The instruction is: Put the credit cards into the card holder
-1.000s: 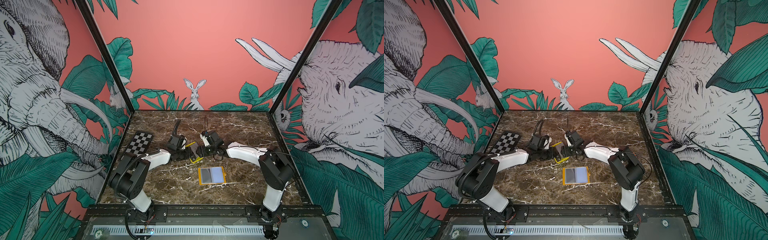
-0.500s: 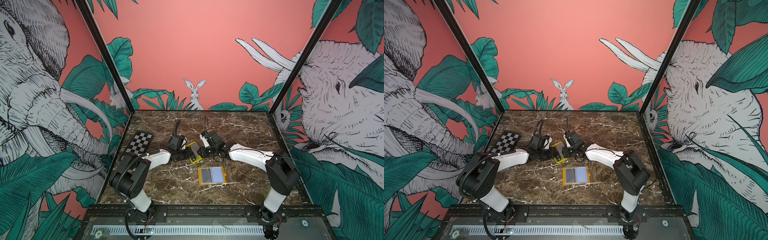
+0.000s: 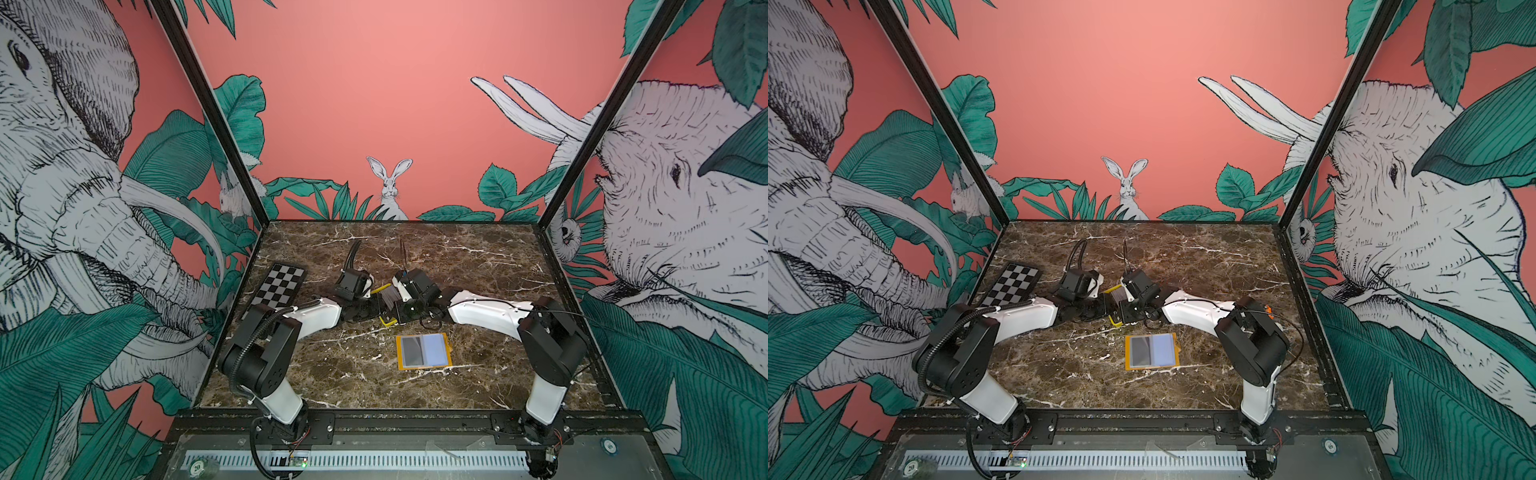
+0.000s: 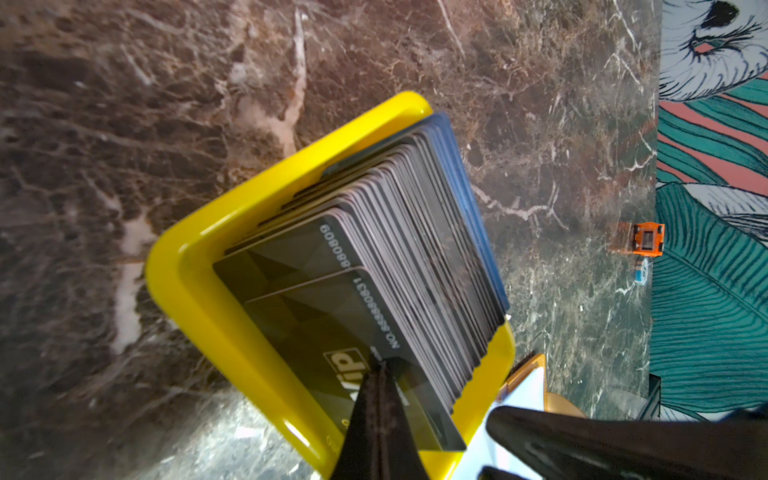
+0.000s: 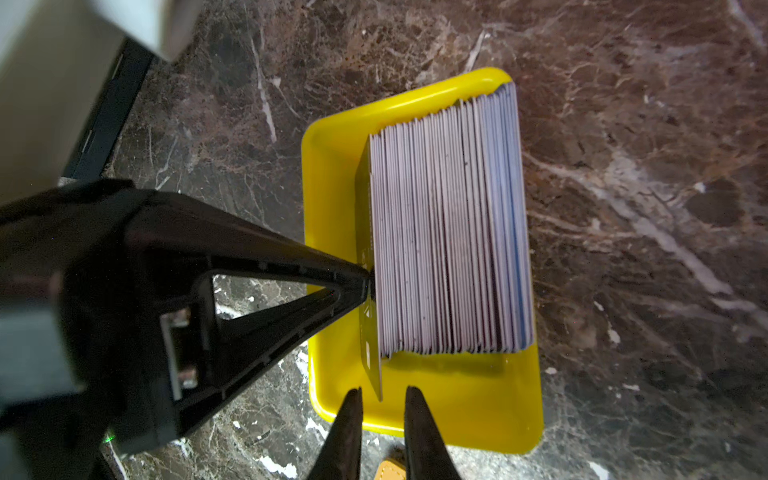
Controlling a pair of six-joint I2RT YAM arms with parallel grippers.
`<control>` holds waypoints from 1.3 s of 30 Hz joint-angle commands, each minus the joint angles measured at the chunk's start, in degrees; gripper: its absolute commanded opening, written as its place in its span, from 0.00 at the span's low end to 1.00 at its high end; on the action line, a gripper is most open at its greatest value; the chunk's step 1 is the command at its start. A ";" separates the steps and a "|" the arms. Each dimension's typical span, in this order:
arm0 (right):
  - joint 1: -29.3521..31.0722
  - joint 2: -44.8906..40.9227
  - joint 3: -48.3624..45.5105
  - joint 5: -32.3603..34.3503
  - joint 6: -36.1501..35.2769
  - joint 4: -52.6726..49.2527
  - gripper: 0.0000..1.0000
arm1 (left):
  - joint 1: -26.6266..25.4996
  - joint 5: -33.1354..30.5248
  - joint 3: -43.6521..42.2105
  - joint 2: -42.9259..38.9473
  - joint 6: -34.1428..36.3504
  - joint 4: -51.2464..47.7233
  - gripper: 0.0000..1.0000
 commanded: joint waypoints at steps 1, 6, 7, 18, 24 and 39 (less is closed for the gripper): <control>0.51 0.77 2.36 -0.16 0.19 -0.06 0.18 | 0.24 0.58 -0.71 -0.68 -0.45 1.05 0.00; 0.70 1.47 3.02 -0.34 0.06 -0.51 0.16 | 0.22 0.52 -1.11 -1.16 -0.47 1.19 0.00; 0.70 1.64 3.09 -0.35 0.09 -0.62 0.16 | 0.24 0.46 -1.07 -1.26 -0.54 1.22 0.00; 1.14 2.85 4.23 0.20 -0.35 -1.73 0.14 | 0.23 0.67 -1.07 -1.43 -0.54 1.13 0.00; 1.32 2.89 4.45 0.06 -0.58 -1.82 0.11 | 0.24 0.69 -0.96 -1.26 -0.54 1.13 0.00; 2.17 3.48 5.90 -0.53 -1.05 -2.40 0.08 | 0.31 0.39 -0.83 -2.83 -0.65 0.54 0.00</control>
